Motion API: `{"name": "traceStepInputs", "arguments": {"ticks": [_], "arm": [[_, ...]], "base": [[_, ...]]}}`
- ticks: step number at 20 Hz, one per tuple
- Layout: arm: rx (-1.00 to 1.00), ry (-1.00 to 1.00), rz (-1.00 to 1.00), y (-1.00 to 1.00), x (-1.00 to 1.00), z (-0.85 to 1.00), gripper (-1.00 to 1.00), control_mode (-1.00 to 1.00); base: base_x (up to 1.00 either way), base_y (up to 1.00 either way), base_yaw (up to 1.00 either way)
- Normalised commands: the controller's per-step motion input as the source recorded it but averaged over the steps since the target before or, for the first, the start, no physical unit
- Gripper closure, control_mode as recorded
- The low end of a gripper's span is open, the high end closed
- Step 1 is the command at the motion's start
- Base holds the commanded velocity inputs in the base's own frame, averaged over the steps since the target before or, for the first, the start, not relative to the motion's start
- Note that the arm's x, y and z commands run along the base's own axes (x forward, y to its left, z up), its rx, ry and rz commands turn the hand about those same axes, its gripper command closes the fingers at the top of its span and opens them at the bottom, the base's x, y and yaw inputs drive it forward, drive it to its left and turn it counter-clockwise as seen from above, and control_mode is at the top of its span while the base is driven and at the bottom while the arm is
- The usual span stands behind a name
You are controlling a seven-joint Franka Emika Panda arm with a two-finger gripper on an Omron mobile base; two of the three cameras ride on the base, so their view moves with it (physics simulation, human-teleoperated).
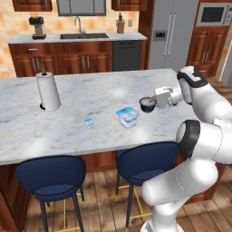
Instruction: Stack the yogurt containers by placing the smaller containers on top of the larger containers.
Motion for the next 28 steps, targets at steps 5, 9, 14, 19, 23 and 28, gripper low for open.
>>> {"name": "traceStepInputs", "arguments": {"ticks": [5, 9, 14, 19, 23, 28], "arm": [[0.00, 0.00, 0.00, 0.00, 0.10, -0.15, 1.00, -1.00], [0.00, 0.00, 0.00, 0.00, 0.19, -0.11, 1.00, -1.00], [0.00, 0.00, 0.00, 0.00, 0.25, -0.08, 1.00, -1.00], [0.00, 0.00, 0.00, 0.03, 0.25, -0.08, 1.00, -1.00], [0.00, 0.00, 0.00, 0.08, 0.24, -0.14, 1.00, -1.00], [0.00, 0.00, 0.00, 0.08, 0.20, -0.17, 1.00, -1.00]], "base": [[0.00, 0.00, 0.00], [0.00, 0.00, 0.00], [0.00, 0.00, 0.00], [0.00, 0.00, 0.00], [0.00, 0.00, 0.00], [0.00, 0.00, 0.00]]}}
